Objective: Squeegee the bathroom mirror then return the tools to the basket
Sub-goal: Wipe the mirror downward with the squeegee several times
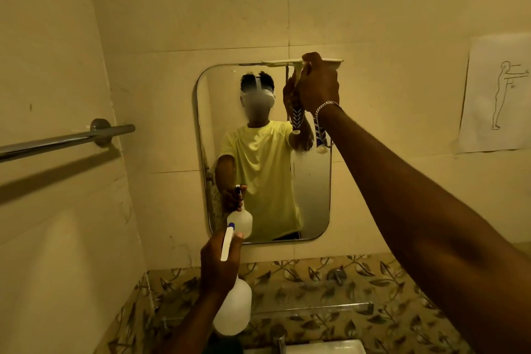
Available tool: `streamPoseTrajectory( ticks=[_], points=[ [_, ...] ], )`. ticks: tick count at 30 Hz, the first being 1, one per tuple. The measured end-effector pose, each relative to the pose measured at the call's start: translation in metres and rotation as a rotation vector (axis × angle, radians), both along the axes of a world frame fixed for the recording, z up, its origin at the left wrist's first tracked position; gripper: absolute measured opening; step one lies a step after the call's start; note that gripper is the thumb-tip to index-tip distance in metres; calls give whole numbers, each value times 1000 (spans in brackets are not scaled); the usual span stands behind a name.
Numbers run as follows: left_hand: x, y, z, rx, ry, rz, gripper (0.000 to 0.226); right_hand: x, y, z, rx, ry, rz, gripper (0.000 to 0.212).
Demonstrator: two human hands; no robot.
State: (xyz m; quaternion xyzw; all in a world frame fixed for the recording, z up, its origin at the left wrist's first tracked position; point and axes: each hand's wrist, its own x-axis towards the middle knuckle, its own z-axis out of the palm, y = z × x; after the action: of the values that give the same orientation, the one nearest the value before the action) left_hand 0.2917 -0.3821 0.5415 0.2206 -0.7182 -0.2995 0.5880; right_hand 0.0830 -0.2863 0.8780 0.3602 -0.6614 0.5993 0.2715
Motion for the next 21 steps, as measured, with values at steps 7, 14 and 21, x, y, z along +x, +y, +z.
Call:
streamPoseTrajectory(
  ticks=[7, 14, 21],
  points=[
    [0, -12, -13, -2, -27, 18, 7, -2, -10, -19, -53, 21, -33, 36],
    [2, -22, -14, -15, -43, 51, 7, -4, -19, -34, -173, 52, -30, 41],
    [-4, -29, -15, -20, -26, 41, 11, -3, -21, -38, -206, 94, -37, 40]
  ],
)
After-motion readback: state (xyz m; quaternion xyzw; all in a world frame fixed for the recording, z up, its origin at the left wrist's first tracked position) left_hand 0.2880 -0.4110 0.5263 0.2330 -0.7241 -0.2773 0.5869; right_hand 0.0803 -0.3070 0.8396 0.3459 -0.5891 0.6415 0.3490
